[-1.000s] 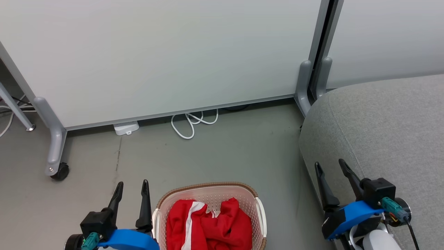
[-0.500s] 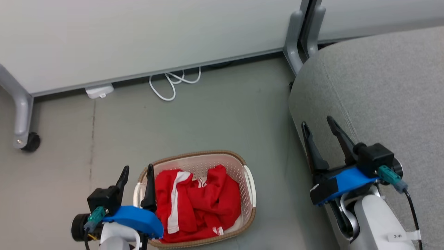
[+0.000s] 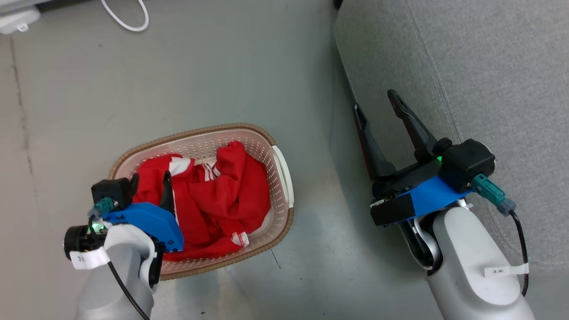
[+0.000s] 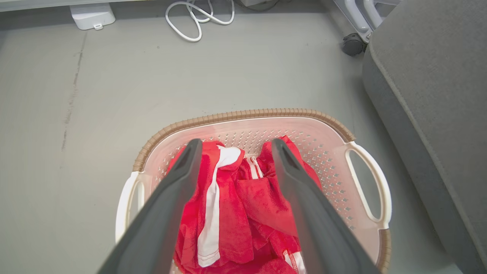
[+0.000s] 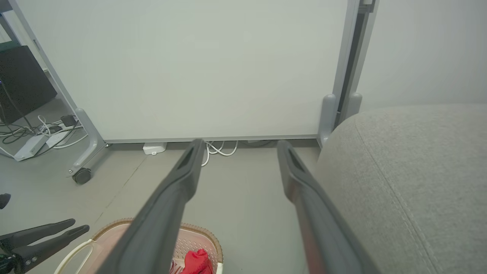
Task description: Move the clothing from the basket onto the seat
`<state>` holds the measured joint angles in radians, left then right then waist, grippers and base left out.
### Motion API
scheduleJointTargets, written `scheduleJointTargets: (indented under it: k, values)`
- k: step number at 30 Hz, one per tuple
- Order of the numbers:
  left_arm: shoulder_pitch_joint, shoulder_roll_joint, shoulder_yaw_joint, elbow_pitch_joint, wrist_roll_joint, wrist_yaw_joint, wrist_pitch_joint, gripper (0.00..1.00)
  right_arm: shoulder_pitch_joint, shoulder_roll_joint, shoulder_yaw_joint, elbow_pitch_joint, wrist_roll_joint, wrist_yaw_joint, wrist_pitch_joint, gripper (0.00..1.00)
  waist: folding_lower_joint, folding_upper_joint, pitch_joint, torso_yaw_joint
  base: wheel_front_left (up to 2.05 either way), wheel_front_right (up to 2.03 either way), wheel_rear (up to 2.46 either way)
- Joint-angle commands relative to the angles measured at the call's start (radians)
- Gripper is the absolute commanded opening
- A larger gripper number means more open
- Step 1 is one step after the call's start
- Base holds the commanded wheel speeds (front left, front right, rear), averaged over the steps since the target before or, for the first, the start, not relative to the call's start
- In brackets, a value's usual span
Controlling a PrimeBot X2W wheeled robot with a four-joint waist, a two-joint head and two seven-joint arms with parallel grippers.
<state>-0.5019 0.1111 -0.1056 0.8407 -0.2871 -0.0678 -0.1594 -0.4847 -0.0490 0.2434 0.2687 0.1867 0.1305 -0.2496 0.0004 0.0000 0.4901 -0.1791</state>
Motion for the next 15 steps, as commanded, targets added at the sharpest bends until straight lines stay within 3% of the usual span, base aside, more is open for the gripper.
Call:
scheduleJointTargets:
  k: [1, 15]
  values:
    - [-0.036, 0.016, 0.002, 0.016, 0.007, 0.007, 0.004, 1.0, -0.022, -0.002, 0.008, -0.006, 0.01, 0.0, -0.009, 1.0, -0.0004, 0.0, 0.087, -0.063, 0.0, 0.0, 0.0]
    - [-0.215, 0.092, 0.007, 0.202, 0.024, 0.098, 0.049, 1.0, -0.063, -0.002, 0.053, -0.06, 0.079, 0.0, -0.017, 1.0, -0.0004, 0.0, 0.245, -0.136, 0.0, 0.0, 0.0]
